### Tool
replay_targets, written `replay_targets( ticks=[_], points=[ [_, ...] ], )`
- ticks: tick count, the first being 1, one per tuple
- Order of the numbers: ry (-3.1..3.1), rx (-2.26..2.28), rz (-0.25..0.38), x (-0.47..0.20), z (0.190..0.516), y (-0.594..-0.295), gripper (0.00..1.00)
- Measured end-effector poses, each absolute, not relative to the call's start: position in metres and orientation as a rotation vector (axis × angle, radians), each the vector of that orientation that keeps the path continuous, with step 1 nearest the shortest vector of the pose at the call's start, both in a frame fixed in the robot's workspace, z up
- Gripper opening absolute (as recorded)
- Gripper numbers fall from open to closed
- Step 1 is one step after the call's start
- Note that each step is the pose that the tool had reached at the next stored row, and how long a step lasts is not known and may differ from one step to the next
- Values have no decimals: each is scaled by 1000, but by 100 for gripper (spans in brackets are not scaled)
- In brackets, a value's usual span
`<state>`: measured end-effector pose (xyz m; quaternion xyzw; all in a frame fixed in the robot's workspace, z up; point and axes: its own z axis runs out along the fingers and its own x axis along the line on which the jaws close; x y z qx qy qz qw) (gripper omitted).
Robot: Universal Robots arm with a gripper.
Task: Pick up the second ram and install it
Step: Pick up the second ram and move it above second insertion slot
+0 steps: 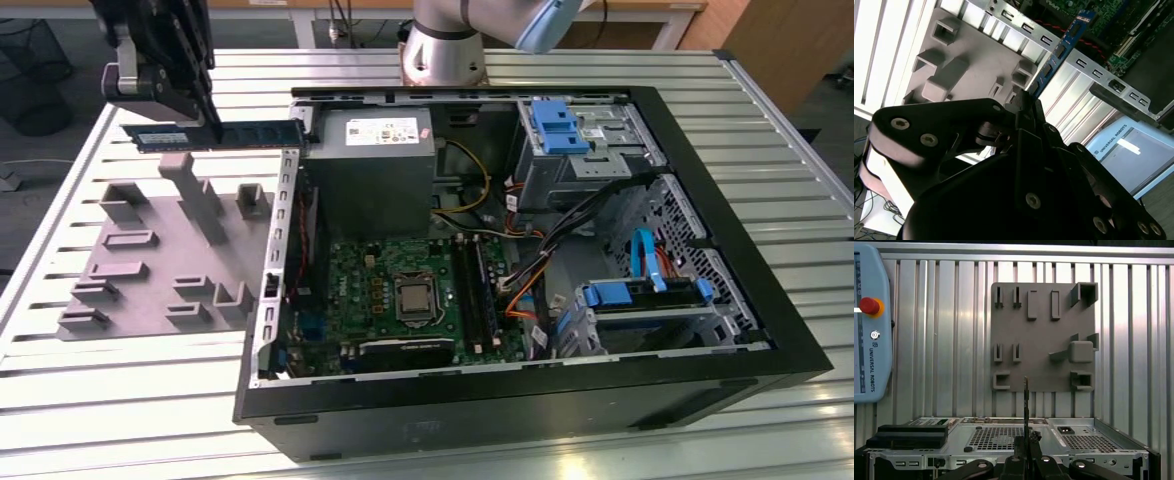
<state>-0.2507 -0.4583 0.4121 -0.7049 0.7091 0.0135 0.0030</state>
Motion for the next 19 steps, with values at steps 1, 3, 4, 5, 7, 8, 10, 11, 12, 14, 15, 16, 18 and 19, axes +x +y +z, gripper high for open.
replay_targets(
  ticks=[1, 3, 4, 5, 7, 8, 10, 11, 12, 14, 15, 16, 18, 19],
  points=[
    [2223, -2210, 42, -250, 412, -458, 14],
    [2223, -2210, 42, -250, 412, -458, 14],
    [2223, -2210, 42, -249, 412, -458, 14],
    [2223, -2210, 42, -249, 412, -458, 14],
    [2223, -2210, 42, -248, 412, -458, 14],
    [2223, -2210, 42, -248, 412, -458, 14],
    [2223, -2210, 42, -247, 412, -458, 14],
    [2223, -2210, 42, -247, 412, -458, 14],
    [2223, -2210, 42, -246, 412, -458, 14],
    [2223, -2210, 42, -244, 412, -458, 14],
    [2223, -2211, 42, -243, 412, -458, 14],
    [2223, -2211, 42, -241, 412, -458, 14],
    [2223, -2210, 42, -238, 412, -458, 14],
    [2223, -2210, 42, -236, 412, -458, 14]
  ],
)
